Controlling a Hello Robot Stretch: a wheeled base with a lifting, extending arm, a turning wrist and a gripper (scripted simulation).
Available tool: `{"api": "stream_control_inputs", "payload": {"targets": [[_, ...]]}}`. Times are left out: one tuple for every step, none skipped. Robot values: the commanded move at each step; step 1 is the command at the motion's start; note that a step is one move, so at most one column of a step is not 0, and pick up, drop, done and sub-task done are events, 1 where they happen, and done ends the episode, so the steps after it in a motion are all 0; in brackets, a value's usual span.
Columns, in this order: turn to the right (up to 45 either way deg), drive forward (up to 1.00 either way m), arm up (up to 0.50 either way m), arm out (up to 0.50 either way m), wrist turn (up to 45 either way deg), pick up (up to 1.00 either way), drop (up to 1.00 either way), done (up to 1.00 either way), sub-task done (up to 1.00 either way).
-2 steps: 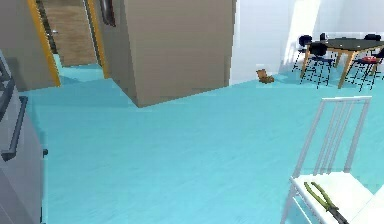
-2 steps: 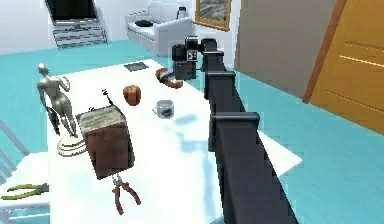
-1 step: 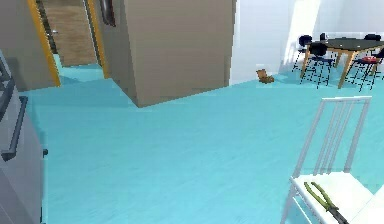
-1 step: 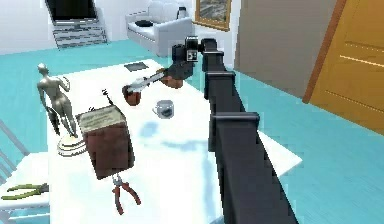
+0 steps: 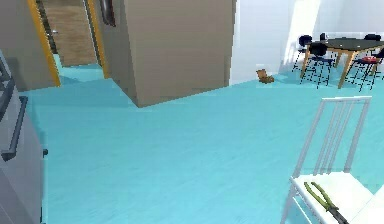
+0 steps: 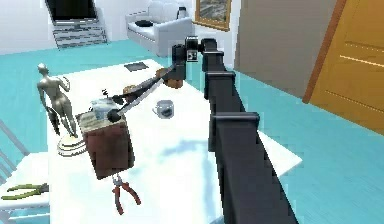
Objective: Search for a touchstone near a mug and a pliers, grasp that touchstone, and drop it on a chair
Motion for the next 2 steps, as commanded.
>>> {"api": "stream_control_inputs", "payload": {"targets": [[0.0, 0.00, 0.00, 0.00, -27.0, 0.00, 0.00, 0.00, 0.00], [0.0, 0.00, 0.00, -0.46, 0.0, 0.00, 0.00, 0.00, 0.00]]}}
